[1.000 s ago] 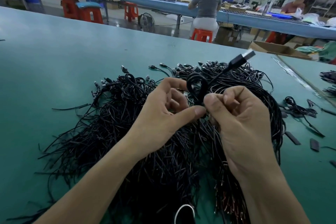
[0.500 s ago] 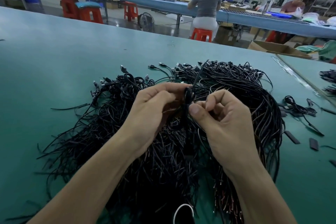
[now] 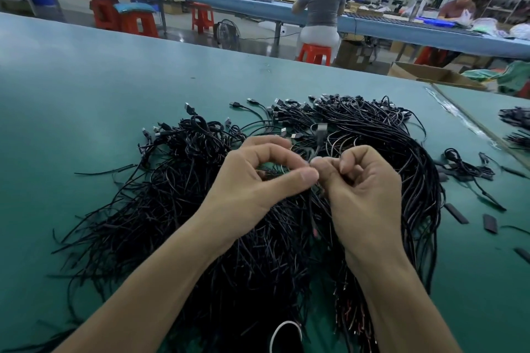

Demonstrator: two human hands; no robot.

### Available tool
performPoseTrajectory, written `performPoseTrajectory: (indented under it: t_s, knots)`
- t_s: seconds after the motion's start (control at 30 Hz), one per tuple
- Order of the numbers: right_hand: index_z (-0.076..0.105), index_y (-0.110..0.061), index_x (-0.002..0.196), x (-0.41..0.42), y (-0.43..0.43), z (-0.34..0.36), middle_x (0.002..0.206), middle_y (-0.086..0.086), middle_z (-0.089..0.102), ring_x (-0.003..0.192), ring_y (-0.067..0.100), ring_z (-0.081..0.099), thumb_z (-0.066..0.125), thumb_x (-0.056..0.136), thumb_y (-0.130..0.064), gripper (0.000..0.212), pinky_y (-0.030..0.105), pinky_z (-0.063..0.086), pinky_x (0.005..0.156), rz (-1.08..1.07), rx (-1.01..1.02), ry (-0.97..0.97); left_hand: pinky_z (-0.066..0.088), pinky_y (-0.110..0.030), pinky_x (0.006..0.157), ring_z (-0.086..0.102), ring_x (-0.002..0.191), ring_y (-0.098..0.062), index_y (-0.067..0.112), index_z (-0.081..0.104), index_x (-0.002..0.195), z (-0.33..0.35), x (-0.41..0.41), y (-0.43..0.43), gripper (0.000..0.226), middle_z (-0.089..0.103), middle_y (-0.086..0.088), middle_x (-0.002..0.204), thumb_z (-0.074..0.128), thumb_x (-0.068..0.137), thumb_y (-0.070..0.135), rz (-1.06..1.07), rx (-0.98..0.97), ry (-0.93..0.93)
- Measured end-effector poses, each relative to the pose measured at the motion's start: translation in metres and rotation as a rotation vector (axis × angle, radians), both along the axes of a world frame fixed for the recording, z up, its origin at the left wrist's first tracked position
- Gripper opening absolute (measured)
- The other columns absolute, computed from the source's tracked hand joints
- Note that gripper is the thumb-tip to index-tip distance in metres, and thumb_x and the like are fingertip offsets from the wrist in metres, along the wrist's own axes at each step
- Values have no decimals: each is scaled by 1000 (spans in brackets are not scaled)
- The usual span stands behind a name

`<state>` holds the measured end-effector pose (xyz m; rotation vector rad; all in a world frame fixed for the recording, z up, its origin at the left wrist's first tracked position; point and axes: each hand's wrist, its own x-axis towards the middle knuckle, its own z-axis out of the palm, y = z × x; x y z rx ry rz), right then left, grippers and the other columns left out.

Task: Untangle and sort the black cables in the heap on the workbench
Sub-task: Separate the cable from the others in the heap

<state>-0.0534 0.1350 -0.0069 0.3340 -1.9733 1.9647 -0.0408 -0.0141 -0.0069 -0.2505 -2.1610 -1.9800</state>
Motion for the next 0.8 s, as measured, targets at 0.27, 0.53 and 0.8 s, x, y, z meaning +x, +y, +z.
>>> performPoseTrajectory:
  t_s: [0.27,0.53,0.8]
  knots:
    - [47,-19,70,4,-3,5,72,-8,68,67,1,64,71,86,1,35,17,52,67,48,-35,42,49,-25,52,62,52,-14,29,61,89,-7,-1,3,29,71,-1,68,86,76,33,5,-69,5]
    - [48,-19,70,5,-8,4,72,-4,66,71,5,64,73,85,0,35,21,56,73,149,32,0,56,-28,67,70,73,-22,14,58,95,-4,-6,-3,25,76,-9,83,70,85,-6,7,184,79]
    - [54,-18,74,7,-9,3,69,-7,65,65,3,59,75,77,-13,23,16,50,66,248,-130,-25,57,-28,76,72,97,-24,15,62,112,14,3,-5,25,74,-17,107,40,102,23,-188,576,-163]
